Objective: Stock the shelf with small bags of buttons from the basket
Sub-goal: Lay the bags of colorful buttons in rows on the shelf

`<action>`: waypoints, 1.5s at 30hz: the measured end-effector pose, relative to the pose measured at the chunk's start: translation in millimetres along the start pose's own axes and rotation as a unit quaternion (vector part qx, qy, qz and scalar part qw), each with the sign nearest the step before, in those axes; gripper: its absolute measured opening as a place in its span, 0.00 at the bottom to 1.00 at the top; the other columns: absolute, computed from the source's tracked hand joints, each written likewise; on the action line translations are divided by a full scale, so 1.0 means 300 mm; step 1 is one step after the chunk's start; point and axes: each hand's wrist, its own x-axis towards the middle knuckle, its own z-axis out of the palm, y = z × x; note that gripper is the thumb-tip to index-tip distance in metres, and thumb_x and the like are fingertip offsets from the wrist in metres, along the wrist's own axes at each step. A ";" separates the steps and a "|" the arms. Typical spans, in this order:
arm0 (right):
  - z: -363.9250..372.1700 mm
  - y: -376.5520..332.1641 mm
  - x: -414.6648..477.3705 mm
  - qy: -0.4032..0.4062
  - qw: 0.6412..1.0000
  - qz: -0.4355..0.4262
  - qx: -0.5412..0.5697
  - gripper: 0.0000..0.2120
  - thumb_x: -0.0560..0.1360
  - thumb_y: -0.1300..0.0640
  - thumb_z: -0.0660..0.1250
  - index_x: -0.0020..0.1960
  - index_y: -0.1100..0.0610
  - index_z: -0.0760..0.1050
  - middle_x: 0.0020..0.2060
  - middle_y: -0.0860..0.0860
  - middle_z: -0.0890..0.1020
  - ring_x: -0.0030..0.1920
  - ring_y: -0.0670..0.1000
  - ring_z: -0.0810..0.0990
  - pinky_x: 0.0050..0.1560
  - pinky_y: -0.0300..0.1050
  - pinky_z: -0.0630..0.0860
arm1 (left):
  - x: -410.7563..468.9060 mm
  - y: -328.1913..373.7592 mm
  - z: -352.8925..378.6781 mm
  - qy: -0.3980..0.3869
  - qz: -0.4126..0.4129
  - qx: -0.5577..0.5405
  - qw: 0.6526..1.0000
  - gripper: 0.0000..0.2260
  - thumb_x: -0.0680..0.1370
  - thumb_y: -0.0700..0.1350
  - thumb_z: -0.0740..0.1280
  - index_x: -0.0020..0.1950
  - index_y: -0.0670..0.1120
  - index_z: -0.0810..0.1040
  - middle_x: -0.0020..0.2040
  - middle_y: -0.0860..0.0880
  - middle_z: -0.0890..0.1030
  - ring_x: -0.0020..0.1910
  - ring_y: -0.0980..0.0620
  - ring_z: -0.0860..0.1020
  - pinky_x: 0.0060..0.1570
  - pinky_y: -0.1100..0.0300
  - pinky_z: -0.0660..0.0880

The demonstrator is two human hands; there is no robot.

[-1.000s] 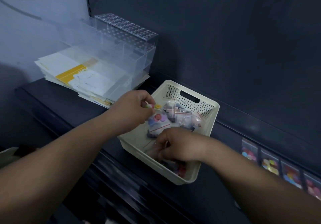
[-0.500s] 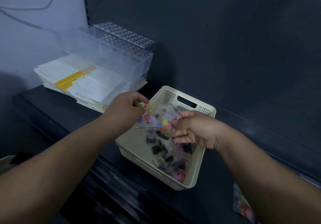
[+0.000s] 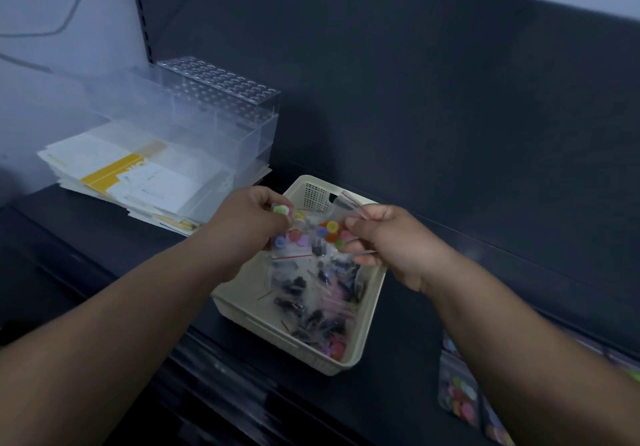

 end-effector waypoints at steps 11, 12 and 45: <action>-0.172 0.048 -0.194 -0.036 0.989 0.009 0.144 0.05 0.74 0.66 0.67 0.43 0.57 0.75 0.37 0.52 0.83 0.33 0.47 0.81 0.33 0.39 0.78 | -0.110 0.086 0.294 -0.075 -0.052 -0.126 0.988 0.09 0.74 0.29 0.65 0.41 0.42 0.71 0.40 0.40 0.78 0.35 0.48 0.79 0.32 0.61 0.80; -0.199 0.065 -0.211 -0.004 0.992 -0.002 0.126 0.08 0.73 0.66 0.67 0.39 0.55 0.73 0.33 0.50 0.82 0.31 0.46 0.80 0.31 0.38 0.77 | -0.126 0.092 0.334 -0.088 -0.055 -0.127 0.986 0.07 0.74 0.30 0.65 0.45 0.40 0.73 0.42 0.40 0.79 0.35 0.49 0.79 0.30 0.61 0.79; -1.195 0.718 -1.286 0.317 0.938 0.117 0.072 0.06 0.76 0.63 0.64 0.40 0.58 0.77 0.34 0.53 0.78 0.34 0.49 0.74 0.33 0.36 0.73 | -0.773 0.074 1.542 -0.285 -0.083 0.100 0.950 0.10 0.73 0.35 0.68 0.35 0.45 0.72 0.27 0.48 0.73 0.27 0.52 0.70 0.28 0.62 0.71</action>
